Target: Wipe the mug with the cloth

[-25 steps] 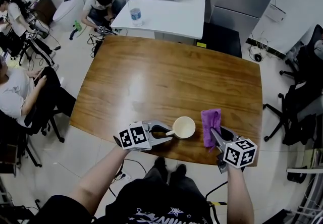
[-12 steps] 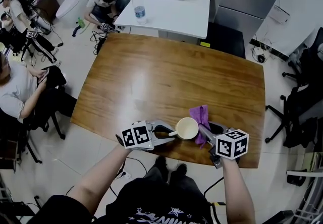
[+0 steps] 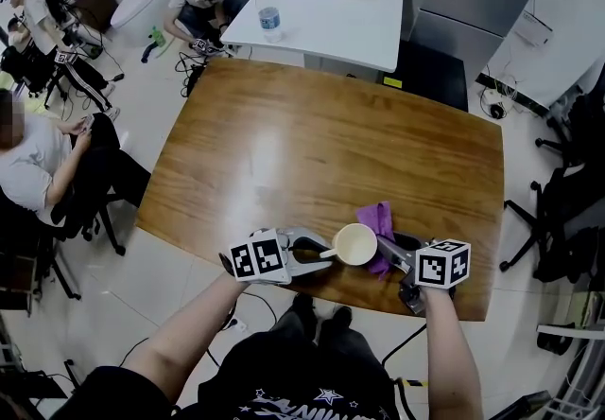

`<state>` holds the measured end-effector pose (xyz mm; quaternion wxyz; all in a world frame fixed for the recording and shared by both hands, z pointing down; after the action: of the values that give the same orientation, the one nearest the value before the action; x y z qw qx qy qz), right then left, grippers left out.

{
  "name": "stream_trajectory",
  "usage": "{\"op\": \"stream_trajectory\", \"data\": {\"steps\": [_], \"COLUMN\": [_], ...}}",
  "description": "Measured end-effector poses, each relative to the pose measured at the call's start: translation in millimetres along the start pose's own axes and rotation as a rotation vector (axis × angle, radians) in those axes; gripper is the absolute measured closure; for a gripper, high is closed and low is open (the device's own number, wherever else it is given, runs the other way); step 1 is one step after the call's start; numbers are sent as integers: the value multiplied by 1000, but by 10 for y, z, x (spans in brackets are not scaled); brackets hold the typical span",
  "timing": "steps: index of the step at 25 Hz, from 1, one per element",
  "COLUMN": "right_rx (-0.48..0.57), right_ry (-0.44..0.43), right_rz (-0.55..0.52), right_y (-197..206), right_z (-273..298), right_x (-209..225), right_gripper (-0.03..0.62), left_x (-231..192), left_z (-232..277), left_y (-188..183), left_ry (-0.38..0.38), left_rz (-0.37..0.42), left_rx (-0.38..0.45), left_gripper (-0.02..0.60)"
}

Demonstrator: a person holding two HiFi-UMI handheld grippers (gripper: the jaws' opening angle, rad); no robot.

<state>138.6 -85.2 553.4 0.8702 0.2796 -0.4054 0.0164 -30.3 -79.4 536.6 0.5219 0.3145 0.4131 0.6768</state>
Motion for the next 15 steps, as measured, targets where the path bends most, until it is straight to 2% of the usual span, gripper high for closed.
{"op": "stream_trajectory", "data": {"steps": [3, 5, 10, 13, 15], "right_rx": [-37, -70, -167, -156, -108], "right_ry": [-32, -15, 94, 90, 70], "right_rz": [8, -25, -228, -293, -311], "right_y": [31, 47, -32, -194, -343], "right_z": [34, 51, -18, -129, -211], "right_x": [85, 124, 121, 43, -30], "right_gripper": [507, 509, 508, 508, 508], "left_x": [-7, -8, -12, -19, -18], "left_z": [-2, -1, 9, 10, 17], "left_y": [-7, -13, -13, -12, -21], "left_ry": [1, 2, 21, 47, 71], "left_rz": [0, 3, 18, 22, 24], "left_rx": [-1, -4, -19, -28, -31], "left_gripper": [538, 538, 540, 541, 541]}}
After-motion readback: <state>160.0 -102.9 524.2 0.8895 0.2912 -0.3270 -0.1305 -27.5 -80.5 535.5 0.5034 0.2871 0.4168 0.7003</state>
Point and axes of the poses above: the fingertips, and each gripper's own axes: z forward along the fingers, x to its right, y out of its underside, the point moved 5 cm from there along -z, backward along the fingers, and after that the axes turned 9 degrees about z, right-handed, at the moved point
